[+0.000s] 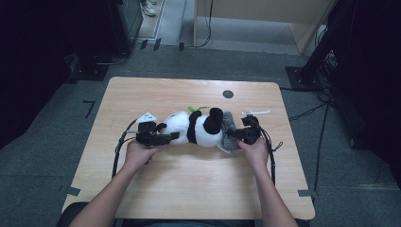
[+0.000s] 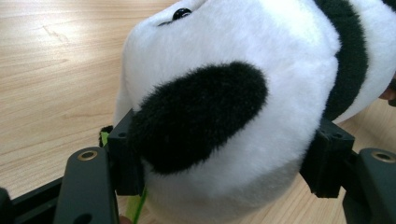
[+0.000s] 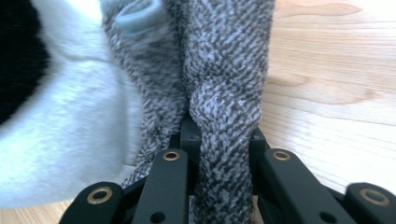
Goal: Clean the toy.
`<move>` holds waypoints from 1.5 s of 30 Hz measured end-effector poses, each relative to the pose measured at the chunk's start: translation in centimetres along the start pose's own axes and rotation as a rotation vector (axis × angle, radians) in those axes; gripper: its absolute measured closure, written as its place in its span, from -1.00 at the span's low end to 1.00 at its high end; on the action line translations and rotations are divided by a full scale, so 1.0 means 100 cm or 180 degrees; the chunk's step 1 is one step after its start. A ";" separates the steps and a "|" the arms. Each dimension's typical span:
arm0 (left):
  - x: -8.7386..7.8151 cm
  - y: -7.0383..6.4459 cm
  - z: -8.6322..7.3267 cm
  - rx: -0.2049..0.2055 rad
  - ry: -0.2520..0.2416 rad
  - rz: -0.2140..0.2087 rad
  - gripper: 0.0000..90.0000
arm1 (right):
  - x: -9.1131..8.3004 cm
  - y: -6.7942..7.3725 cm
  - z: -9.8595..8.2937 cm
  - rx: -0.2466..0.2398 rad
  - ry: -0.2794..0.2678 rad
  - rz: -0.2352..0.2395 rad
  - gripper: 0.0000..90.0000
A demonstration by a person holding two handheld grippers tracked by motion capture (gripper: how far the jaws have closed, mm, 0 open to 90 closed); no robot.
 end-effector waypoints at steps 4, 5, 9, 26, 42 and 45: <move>0.000 0.001 0.000 0.0000 0.0005 -0.0002 -0.33 | -0.016 -0.005 0.007 0.0088 -0.0150 0.0018 0.74; 0.000 0.001 0.000 -0.0001 0.0003 -0.0002 -0.33 | -0.023 -0.005 0.010 0.0099 -0.0223 0.0049 0.74; 0.000 0.001 0.000 -0.0006 0.0002 0.0000 -0.33 | -0.053 0.003 0.021 0.0102 -0.0535 0.0227 0.74; 0.000 0.001 -0.001 -0.0014 -0.0013 -0.0009 -0.35 | -0.038 0.039 0.016 -0.0032 -0.0402 0.0570 0.74; 0.001 0.000 -0.001 0.0020 0.0009 -0.0002 -0.34 | -0.001 0.015 0.003 -0.0042 -0.0082 0.0153 0.74; 0.001 -0.001 0.000 0.0023 0.0007 -0.0003 -0.34 | 0.003 0.011 0.002 -0.0026 -0.0051 0.0135 0.74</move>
Point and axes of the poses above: each handheld gripper's, and its own axes: x roughly forward along the jaws, z roughly out of its top, y roughly to its left, the point moved 3 cm from there along x, roughly forward along the jaws, and after that the axes turned 9 degrees about x, right-handed, at the moved point
